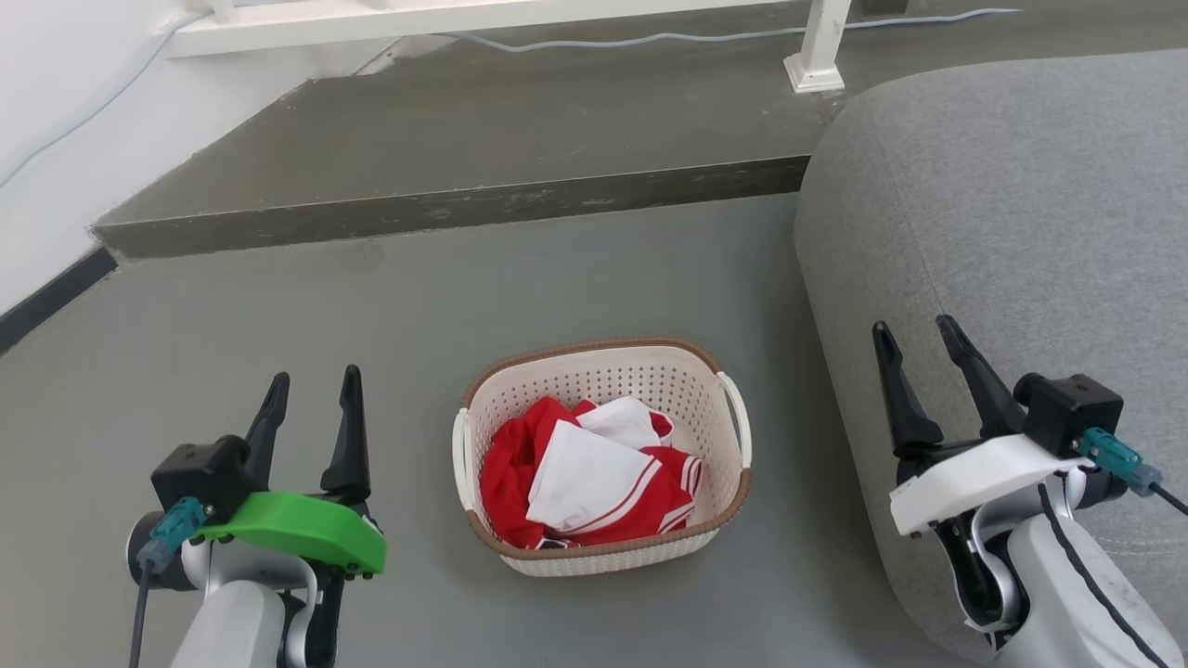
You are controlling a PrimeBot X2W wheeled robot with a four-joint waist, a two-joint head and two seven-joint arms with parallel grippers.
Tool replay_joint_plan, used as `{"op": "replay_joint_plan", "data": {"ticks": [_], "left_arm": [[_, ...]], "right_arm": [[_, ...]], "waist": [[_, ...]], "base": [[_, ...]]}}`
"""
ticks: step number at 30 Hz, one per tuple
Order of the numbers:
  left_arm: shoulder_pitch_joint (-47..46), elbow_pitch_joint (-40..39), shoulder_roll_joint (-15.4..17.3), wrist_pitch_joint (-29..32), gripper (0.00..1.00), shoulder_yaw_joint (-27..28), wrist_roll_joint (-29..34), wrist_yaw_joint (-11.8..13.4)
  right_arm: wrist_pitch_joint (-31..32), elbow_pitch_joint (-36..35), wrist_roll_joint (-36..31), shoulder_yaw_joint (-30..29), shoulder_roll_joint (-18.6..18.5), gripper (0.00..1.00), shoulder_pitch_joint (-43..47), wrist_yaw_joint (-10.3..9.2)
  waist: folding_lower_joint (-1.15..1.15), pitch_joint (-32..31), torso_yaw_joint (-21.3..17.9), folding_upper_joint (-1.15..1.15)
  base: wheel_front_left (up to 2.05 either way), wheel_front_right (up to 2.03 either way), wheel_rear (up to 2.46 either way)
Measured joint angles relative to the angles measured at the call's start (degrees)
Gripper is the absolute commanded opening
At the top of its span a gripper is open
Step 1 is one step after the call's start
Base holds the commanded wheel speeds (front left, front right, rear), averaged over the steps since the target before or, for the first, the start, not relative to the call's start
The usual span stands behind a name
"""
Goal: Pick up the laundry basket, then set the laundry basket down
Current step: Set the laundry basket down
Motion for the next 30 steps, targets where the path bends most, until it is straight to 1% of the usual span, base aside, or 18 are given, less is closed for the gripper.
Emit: {"op": "replay_joint_plan", "data": {"ticks": [5,7,17,22,30], "left_arm": [[0.56,-1.05,-0.09,0.00,1.00,0.57,0.48,-0.05],[0.91,-1.33,-0.19,0.00,1.00,0.82,1.11,-0.45],[2.40,-2.27,-0.71,0.00,1.00,1.44,1.96,-0.56],[2.97,-2.70,-0.89,0.00,1.00,1.68,2.63,-1.24],[3.22,-3.35,-1.08,0.00,1.00,2.10,2.96,-1.49]], "right_arm": [[0.00,-0.97,-0.60,-0.41,0.20,1.00,0.85,-0.02],[0.00,-1.13,-0.82,-0.65,0.30,1.00,1.42,-0.42],[0.00,-2.13,-1.54,-1.23,0.75,1.00,2.72,-0.42],[0.00,-2.47,-1.90,-1.51,0.89,1.00,3.42,-0.41],[0.00,-2.96,-2.34,-1.89,1.29,1.00,3.52,-0.36]], "waist": [[0.00,0.06,-0.07,0.00],[0.00,0.07,-0.08,0.00],[0.00,0.12,-0.16,0.00],[0.00,0.21,-0.27,0.00],[0.00,0.54,-0.39,0.00]], "base": [[0.00,0.00,0.00],[0.00,0.00,0.00],[0.00,0.00,0.00],[0.00,0.00,0.00],[0.00,0.00,0.00]]}}
